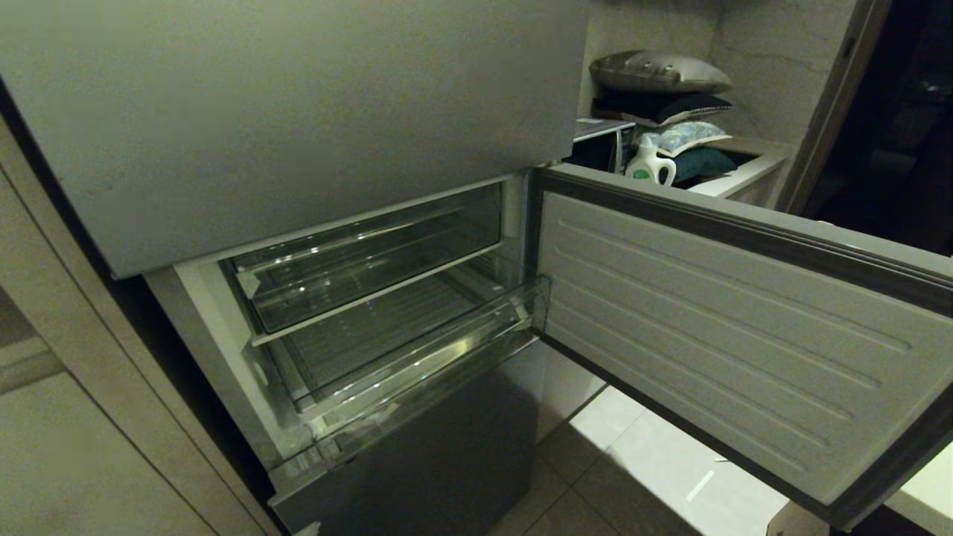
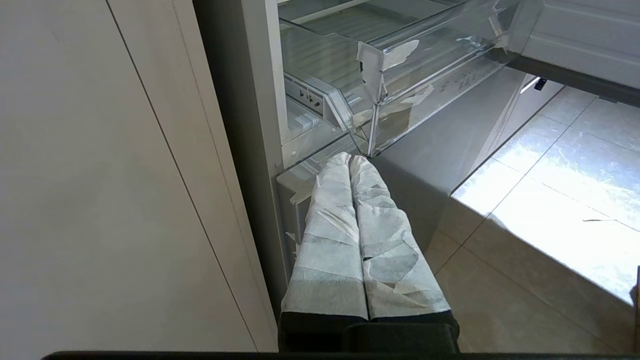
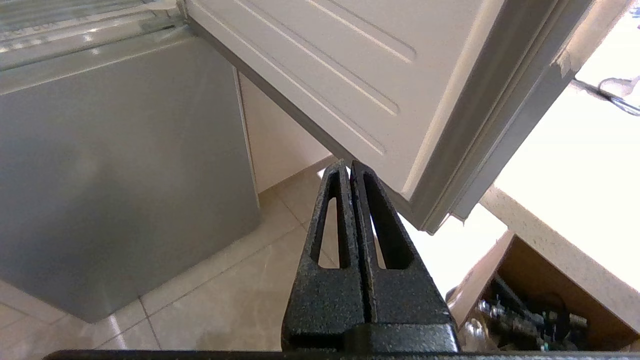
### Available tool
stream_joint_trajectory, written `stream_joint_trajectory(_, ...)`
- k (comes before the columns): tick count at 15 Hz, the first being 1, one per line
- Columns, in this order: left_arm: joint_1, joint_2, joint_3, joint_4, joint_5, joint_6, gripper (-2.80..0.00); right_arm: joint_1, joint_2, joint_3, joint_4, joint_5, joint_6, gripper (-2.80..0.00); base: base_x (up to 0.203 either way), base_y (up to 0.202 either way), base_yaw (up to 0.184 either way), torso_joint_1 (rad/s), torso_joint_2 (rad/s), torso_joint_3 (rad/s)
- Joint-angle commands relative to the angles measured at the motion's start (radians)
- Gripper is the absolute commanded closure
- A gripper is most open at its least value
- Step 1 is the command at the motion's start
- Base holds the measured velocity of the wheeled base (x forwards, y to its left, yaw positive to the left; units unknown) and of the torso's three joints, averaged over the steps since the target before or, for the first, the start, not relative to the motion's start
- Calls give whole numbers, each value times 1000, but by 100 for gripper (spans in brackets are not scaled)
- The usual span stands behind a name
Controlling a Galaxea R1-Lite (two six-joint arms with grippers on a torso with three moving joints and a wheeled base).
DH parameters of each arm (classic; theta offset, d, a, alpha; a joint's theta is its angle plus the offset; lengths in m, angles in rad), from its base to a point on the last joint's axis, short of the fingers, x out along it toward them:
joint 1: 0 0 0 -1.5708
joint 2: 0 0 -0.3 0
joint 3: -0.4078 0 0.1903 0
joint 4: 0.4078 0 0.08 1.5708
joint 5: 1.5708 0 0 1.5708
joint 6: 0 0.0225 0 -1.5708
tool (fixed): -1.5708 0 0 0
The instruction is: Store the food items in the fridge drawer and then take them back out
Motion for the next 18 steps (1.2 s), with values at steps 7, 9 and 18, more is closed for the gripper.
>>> stream_joint_trajectory(7,0,1,0,-1,0,0,0,42,-271,30,75,-59,-72,0,0,0,0,0,0,0)
stream_joint_trajectory(9,0,1,0,-1,0,0,0,42,-271,30,75,-60,-62,0,0,0,0,0,0,0)
stream_joint_trajectory(18,-1,65,-165,6,-121,64,0,42,-271,26,80,-90,17,0,0,0,0,0,0,0)
